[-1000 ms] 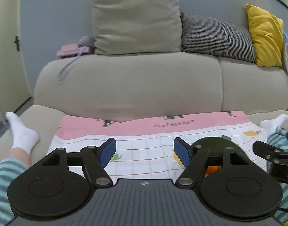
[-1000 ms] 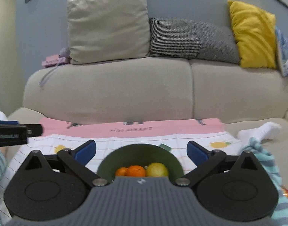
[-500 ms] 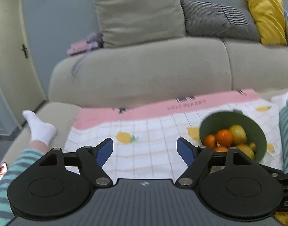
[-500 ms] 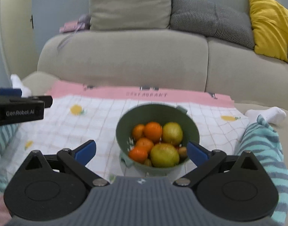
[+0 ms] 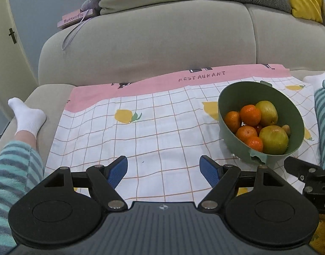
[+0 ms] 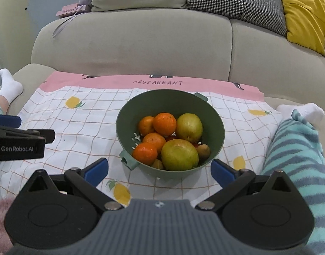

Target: Organize fruits

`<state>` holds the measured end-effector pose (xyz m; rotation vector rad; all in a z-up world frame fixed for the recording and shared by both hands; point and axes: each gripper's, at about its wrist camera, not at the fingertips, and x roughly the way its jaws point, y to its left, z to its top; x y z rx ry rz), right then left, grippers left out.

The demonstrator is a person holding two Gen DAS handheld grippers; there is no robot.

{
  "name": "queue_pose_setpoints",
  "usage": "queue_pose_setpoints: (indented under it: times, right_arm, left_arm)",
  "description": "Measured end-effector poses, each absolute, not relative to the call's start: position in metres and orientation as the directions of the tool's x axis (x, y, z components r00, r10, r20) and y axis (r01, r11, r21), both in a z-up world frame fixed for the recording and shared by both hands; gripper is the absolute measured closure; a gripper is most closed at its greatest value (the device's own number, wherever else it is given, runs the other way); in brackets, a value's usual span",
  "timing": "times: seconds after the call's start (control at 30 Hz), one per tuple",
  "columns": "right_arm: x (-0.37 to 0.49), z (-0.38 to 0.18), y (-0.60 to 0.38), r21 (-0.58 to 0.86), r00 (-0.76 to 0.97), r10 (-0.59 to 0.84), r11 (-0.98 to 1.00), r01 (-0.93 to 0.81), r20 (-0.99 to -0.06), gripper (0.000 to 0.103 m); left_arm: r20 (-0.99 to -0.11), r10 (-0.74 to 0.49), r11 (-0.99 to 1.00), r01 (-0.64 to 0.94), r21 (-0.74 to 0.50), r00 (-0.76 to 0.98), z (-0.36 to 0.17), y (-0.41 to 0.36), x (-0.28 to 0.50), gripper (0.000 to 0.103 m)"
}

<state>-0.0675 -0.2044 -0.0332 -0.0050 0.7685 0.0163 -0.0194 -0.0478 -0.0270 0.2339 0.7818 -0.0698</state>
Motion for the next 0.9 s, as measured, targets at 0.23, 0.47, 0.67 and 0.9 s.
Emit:
queue_pose_setpoints:
  times: [0.23,0.47,0.67,0.9]
  right_arm:
    - [-0.0707,-0.0292,-0.2068,0.003,0.739,0.006,1.000,-0.005,-0.674,0.004]
    - [-0.0743,-0.0258,-0.2078,0.005,0.749,0.003,1.000,0.001,-0.662,0.004]
    - [-0.0751,-0.0253,-0.2076,0.005,0.750,0.003,1.000,0.000,-0.661,0.004]
    - [-0.0753,-0.0257,-0.2073,0.006,0.747,0.003,1.000,0.000,-0.664,0.004]
  left_arm:
    - [-0.688,0.028,0.967,0.155,0.203,0.725,-0.0218,-0.0508,-0.0225,0.013]
    - [-0.677,0.030,0.965,0.155,0.210,0.735,-0.0180,-0.0527,-0.0262,0.013]
    - [-0.679,0.033,0.966,0.151,0.209,0.734,-0.0175,-0.0509,-0.0269,0.013]
    - [-0.682,0.033,0.966,0.151,0.208,0.730,-0.0179,-0.0499,-0.0271,0.013]
